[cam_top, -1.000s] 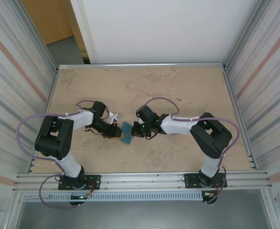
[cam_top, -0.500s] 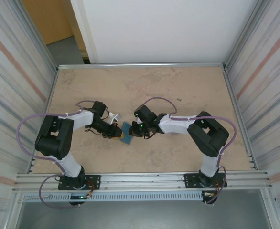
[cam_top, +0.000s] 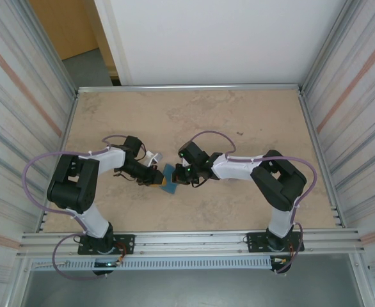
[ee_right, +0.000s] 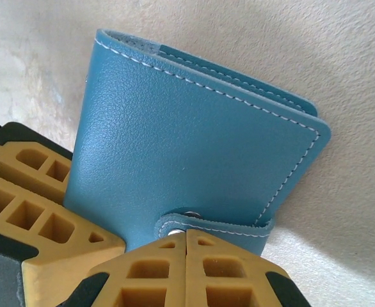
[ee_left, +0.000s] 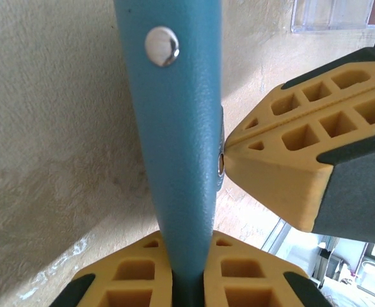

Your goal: Put the credit cards into the card holder

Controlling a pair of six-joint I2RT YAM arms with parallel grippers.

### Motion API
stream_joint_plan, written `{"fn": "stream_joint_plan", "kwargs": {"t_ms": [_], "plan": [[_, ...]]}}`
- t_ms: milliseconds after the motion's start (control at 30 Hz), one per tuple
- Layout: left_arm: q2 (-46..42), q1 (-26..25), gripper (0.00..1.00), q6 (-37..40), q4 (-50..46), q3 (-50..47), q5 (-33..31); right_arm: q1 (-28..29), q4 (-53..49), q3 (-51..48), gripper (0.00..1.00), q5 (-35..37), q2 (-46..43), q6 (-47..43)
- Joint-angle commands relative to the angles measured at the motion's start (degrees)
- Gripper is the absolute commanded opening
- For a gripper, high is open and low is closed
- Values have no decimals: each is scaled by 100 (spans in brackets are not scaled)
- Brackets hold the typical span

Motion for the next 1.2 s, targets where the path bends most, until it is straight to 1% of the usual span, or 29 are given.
{"fn": "stream_joint_plan", "kwargs": {"t_ms": [0,833,1067,1167], "plan": [[89,6,0,18,-220,92,58,65,-76,172,0,-37,-82,-99],[25,15,0,13,-211,46,76,-82,-59,142,0,300,11,-29],[28,13,0,-325,-152,-12,-225,11,-151,148,0,179,-288,-102],[-7,18,0,-437,-78,-77,-211,52,-216,93,0,192,-360,-101]]}}
